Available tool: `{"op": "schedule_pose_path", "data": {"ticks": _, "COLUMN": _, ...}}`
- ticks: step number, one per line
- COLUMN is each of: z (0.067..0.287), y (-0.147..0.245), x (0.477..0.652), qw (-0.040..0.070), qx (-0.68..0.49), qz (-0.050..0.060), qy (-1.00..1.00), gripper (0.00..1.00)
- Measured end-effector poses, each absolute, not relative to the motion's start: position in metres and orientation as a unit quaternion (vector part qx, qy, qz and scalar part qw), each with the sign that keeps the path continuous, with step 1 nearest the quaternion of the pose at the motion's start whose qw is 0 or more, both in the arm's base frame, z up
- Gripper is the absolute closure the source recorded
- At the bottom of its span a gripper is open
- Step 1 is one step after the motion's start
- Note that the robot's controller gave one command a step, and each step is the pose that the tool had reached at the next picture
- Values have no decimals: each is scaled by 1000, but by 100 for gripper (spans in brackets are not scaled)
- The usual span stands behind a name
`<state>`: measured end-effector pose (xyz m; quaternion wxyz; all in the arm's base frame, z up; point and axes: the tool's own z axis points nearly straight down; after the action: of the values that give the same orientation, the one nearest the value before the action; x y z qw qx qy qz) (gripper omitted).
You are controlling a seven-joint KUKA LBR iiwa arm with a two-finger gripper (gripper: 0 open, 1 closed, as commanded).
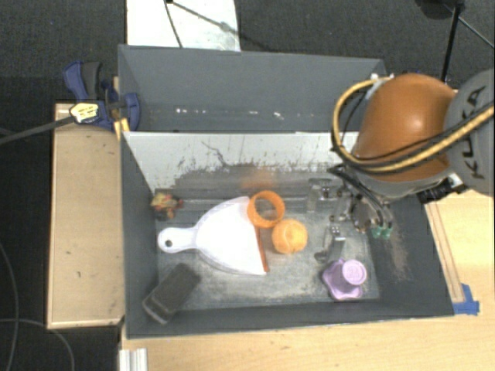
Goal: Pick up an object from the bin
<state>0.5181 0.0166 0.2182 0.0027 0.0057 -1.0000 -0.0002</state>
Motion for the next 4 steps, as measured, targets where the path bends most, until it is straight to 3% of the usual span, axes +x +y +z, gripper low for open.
{"op": "schedule_pose_path", "data": {"ticks": 1, "z": 223, "y": 17, "x": 520, "qw": -1, "qx": 5, "qz": 0, "qy": -1000, "gripper": 0}}
{"op": "schedule_pose_path", "data": {"ticks": 3, "z": 195, "y": 18, "x": 541, "qw": -1, "qx": -88, "qz": -1, "qy": -996, "gripper": 0}}
{"op": "schedule_pose_path", "data": {"ticks": 4, "z": 183, "y": 17, "x": 544, "qw": -1, "qx": 7, "qz": 0, "qy": -1000, "gripper": 0}}
